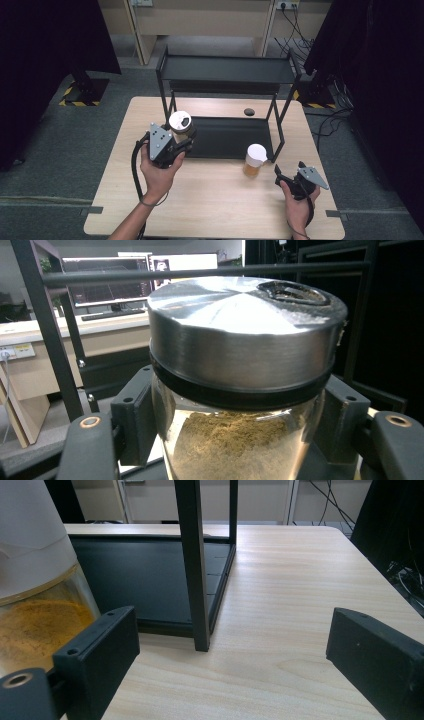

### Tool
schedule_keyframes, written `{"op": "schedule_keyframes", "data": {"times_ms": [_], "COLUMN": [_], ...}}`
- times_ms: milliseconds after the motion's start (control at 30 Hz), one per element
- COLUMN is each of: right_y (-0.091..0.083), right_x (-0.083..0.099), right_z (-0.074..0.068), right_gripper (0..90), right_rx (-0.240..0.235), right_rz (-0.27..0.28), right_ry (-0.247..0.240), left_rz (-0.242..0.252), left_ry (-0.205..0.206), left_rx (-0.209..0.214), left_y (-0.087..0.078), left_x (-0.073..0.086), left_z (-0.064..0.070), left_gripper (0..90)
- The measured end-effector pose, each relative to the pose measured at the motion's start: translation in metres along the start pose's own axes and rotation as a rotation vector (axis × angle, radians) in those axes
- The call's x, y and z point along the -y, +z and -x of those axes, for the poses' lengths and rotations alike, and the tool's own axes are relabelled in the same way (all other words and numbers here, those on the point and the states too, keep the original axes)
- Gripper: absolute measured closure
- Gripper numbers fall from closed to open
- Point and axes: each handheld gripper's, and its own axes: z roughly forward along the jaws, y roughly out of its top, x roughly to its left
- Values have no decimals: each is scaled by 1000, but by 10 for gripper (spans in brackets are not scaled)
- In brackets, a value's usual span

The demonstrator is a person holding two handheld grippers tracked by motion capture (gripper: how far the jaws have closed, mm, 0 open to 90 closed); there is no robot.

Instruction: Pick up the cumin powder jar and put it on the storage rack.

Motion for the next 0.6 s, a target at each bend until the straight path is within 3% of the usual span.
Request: {"op": "schedule_keyframes", "data": {"times_ms": [600], "right_y": [0], "right_x": [0], "right_z": [0], "right_gripper": [70], "right_rx": [1], "right_rz": [1], "right_ry": [-1], "left_rz": [26], "left_ry": [19], "left_rx": [-17], "left_y": [15], "left_x": [-35], "left_z": [-12], "left_gripper": [313]}}
